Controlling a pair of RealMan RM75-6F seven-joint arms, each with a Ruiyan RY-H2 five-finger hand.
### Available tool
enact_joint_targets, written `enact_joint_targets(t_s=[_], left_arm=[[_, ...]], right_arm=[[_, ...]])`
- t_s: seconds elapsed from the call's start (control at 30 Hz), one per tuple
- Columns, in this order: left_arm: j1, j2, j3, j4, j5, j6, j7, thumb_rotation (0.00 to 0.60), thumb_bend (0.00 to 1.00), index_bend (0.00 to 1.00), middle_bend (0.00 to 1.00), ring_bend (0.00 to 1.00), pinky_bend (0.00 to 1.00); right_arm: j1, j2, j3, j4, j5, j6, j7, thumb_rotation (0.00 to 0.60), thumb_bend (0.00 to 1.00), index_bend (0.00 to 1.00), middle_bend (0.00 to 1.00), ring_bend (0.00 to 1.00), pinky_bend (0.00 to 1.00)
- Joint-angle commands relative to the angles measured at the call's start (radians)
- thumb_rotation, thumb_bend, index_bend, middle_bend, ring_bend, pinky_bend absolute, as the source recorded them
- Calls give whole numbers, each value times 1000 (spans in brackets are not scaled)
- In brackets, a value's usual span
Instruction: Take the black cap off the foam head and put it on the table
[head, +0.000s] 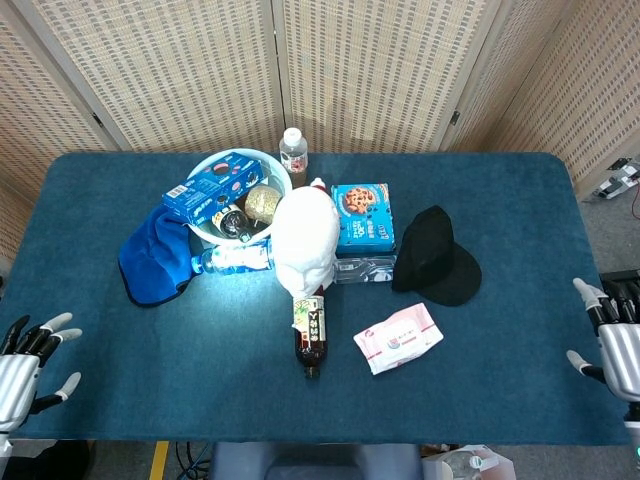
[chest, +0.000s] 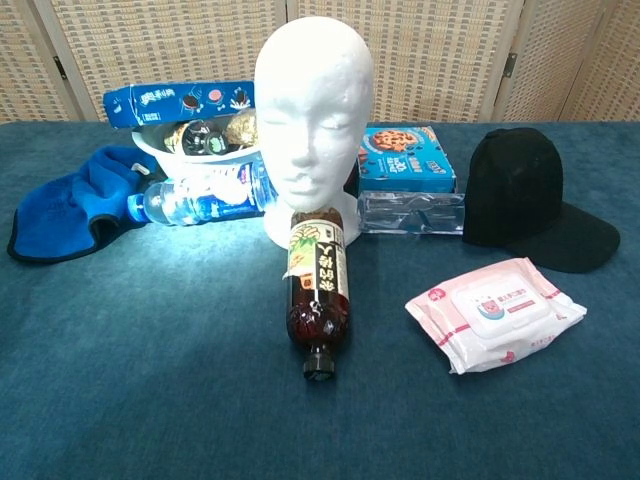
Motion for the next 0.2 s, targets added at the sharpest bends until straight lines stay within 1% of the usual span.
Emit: enact_joint_targets(t_s=[0.03, 0.1, 0.2], left_arm=[[1, -2, 2, 0, 6, 5, 0, 600, 243, 286, 156, 163, 0], [3, -3, 3, 0, 6, 7, 3, 600, 243, 287, 156, 163, 0], [7, 0, 4, -2, 5, 12, 4, 600, 243, 287, 156, 164, 0]], right_arm=[[0, 9, -29, 36, -77, -23, 83, 600, 0, 118, 208, 70, 28], [2, 3, -34, 53, -105, -27, 108, 600, 0, 122, 212, 70, 28], [4, -7, -34, 67, -131, -25, 108, 600, 0, 128, 216, 70, 28]])
